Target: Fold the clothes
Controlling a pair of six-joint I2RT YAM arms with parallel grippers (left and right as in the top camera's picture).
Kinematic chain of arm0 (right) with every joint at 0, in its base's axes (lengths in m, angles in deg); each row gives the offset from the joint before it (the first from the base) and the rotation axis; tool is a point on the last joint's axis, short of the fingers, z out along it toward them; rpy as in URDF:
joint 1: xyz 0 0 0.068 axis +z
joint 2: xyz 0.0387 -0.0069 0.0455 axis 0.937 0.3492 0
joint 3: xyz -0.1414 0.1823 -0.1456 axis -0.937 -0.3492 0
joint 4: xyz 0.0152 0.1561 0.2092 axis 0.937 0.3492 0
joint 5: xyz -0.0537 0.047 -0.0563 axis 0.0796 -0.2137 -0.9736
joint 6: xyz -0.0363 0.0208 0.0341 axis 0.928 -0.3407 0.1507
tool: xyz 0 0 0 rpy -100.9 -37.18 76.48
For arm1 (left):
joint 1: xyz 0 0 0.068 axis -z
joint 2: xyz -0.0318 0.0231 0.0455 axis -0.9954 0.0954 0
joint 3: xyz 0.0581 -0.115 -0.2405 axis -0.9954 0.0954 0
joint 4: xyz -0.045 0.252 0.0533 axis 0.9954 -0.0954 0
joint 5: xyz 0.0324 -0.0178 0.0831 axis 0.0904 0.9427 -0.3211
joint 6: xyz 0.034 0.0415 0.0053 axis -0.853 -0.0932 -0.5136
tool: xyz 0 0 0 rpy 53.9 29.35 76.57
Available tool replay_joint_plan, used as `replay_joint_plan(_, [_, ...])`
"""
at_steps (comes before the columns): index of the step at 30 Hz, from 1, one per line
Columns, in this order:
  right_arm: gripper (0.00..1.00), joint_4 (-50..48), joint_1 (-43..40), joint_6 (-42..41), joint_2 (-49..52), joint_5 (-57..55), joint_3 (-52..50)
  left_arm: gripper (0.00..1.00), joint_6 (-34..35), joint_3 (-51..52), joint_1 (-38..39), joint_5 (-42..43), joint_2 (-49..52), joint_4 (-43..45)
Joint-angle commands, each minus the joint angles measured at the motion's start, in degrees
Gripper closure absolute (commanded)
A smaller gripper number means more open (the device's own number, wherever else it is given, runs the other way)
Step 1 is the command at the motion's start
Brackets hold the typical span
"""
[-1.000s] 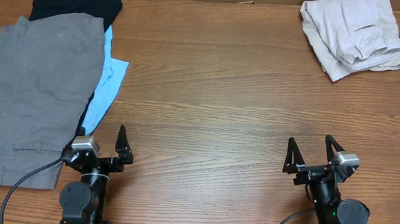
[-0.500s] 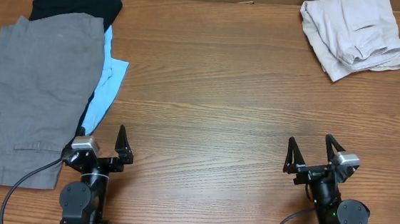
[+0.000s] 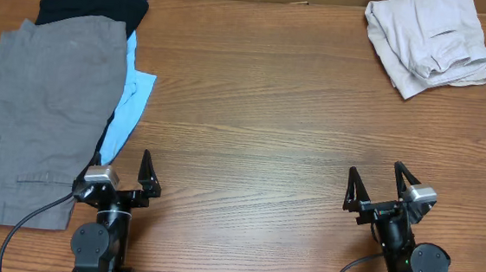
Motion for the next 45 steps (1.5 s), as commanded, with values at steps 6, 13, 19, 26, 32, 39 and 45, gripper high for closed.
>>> replay_joint_plan(6, [0.00,-1.4,0.3,0.0,-0.5,2.8,2.3,0.00,-5.0,-5.6,-0.3,4.3,-0.2,-2.8])
replay_joint_plan(13, [0.00,-0.2,0.3,0.1,4.9,3.7,9.5,0.00,-6.4,-15.7,-0.3,4.7,8.3,-7.4])
replay_joint_plan(19, [0.00,4.0,0.3,0.3,17.3,4.7,20.4,0.00,-6.2,-26.3,-0.3,9.3,24.3,-9.1])
replay_joint_plan(26, [0.00,10.9,0.3,0.3,31.6,5.9,32.9,0.00,-6.4,-42.6,-0.3,14.0,42.9,-19.4])
replay_joint_plan(32, [0.00,21.5,0.3,0.3,45.9,6.0,43.2,0.00,-10.4,-59.2,-0.3,20.5,60.5,-32.7])
replay_joint_plan(39, [0.00,24.9,0.3,0.0,60.0,6.9,46.5,0.00,-14.6,-71.4,-0.3,21.6,76.8,-41.5])
replay_joint_plan(45, [0.00,23.4,0.3,0.0,69.3,14.8,46.5,0.00,-15.4,-72.2,-0.3,21.5,82.5,-35.7])
